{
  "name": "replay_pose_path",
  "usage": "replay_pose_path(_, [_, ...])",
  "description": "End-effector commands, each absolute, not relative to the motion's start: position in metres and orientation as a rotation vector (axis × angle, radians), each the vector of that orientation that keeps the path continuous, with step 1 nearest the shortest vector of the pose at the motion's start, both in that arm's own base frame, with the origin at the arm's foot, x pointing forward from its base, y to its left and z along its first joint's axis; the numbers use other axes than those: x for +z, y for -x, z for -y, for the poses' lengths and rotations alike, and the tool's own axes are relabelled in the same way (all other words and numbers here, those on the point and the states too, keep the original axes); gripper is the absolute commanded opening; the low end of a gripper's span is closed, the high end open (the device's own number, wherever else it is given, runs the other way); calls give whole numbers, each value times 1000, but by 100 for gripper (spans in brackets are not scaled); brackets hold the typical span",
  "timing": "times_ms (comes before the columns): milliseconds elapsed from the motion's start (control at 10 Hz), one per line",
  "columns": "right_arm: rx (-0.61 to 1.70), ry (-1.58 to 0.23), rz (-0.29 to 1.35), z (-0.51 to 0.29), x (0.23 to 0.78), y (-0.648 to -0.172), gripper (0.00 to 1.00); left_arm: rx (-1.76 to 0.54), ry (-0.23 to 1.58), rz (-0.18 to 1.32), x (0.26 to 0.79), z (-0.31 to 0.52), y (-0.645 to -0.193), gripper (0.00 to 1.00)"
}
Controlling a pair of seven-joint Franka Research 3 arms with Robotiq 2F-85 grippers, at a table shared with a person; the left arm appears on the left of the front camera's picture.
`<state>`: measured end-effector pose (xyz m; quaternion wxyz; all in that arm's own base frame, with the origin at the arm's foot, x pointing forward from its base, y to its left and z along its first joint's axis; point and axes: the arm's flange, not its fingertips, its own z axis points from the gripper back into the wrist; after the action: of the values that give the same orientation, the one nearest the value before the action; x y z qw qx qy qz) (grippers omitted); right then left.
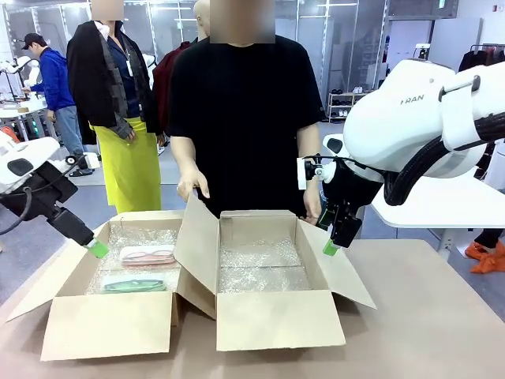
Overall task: Pack the glasses set securely to prepare it for shipping.
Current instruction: Position the Package Box on the left side of the table.
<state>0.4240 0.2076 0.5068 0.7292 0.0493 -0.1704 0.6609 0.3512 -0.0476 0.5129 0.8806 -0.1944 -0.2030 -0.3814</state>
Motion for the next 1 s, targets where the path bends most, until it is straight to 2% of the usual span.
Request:
replay_pose_path(0, [1449,-104,365,-210,508,-424,100,-789,407,412,510,51,-355,100])
replay_pose_path(900, [1449,-104,365,-210,508,-424,100,-789,407,412,510,51,-355,100])
